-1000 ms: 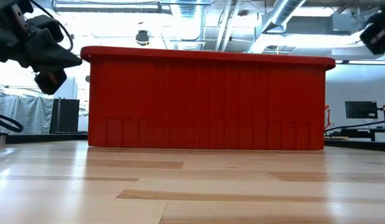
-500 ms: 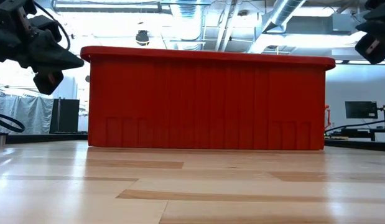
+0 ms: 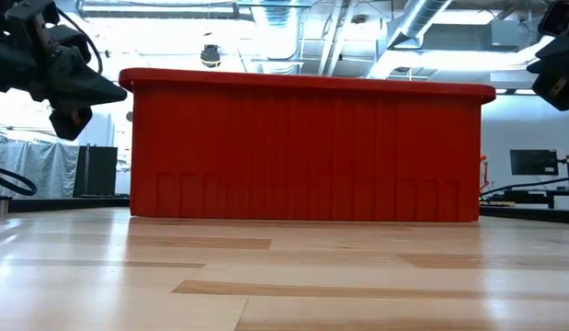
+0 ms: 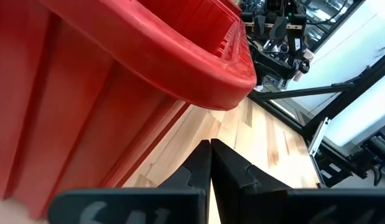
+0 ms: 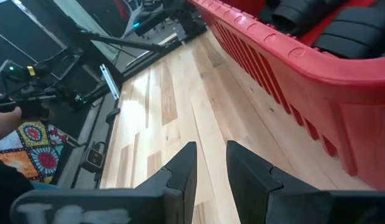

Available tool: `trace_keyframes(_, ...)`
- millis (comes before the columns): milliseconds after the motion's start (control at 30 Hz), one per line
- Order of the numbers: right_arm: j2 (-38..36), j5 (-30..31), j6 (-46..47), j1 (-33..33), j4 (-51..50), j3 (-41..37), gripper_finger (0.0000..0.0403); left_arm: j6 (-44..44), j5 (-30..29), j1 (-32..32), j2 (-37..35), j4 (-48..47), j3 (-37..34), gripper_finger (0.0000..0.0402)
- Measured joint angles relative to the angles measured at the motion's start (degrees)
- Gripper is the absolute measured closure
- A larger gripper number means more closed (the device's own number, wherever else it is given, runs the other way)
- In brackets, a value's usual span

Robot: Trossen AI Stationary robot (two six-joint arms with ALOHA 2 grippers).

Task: Pick and place slides into bin
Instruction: Return to Home Position

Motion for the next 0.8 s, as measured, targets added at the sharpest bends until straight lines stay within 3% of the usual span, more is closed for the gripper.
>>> trace_keyframes(800, 0.00, 0.01, 0.02, 0.00, -1.12, 0.00, 0.0326, 2.10, 0.24, 0.04, 0.00, -0.04, 0.02, 0.0402)
